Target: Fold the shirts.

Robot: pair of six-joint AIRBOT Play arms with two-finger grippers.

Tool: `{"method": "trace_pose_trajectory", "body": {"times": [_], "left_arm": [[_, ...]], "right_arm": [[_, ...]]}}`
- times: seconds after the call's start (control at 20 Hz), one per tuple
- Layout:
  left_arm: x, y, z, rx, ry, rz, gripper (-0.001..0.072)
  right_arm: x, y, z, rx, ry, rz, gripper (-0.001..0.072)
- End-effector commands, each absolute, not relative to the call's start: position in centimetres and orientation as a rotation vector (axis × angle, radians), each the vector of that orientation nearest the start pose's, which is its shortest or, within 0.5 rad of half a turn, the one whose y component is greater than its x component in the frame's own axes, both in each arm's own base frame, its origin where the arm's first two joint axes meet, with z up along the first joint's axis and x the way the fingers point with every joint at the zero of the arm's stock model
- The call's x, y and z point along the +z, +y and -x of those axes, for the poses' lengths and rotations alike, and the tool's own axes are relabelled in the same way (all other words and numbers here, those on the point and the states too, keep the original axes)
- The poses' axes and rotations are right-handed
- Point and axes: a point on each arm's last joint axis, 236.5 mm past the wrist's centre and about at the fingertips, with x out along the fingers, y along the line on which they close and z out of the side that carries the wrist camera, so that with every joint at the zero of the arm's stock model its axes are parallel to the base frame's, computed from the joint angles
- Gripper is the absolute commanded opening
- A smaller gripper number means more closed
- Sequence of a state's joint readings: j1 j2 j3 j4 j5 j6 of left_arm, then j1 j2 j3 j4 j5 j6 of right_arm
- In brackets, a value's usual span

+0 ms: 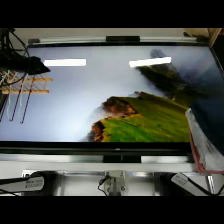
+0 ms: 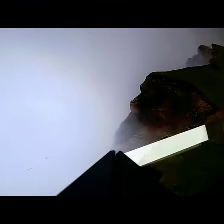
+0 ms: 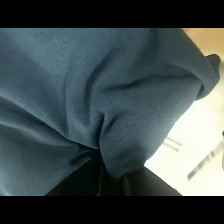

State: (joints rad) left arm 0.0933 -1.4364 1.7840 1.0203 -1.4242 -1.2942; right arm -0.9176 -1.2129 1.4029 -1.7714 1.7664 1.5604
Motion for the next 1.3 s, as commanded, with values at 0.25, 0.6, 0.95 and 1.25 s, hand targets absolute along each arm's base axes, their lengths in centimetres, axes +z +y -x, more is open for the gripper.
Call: {"method": "trace_pose_trajectory", "body": {"times": [0.25,0.6,0.95,1.25], "left_arm": [[18.5,-8.2,-45.0,-0.494,0.965,0.182,0.003],[14.0,-3.3,-45.6,-0.159,1.102,-0.07,0.0027],[10.2,-8.5,-43.8,-0.094,1.237,-0.29,0.0711],[7.0,-11.6,-40.0,-0.215,1.266,-0.181,0.071]], "right_arm": [[5.3,-28.4,-8.6,-0.995,1.604,-0.568,0.0657],[16.0,-29.2,-27.6,-0.728,1.105,-0.084,0.0657],[11.0,-0.3,-39.7,0.002,1.258,-0.125,0.0657],[7.5,6.7,-38.6,0.154,1.398,0.045,0.0657]]}}
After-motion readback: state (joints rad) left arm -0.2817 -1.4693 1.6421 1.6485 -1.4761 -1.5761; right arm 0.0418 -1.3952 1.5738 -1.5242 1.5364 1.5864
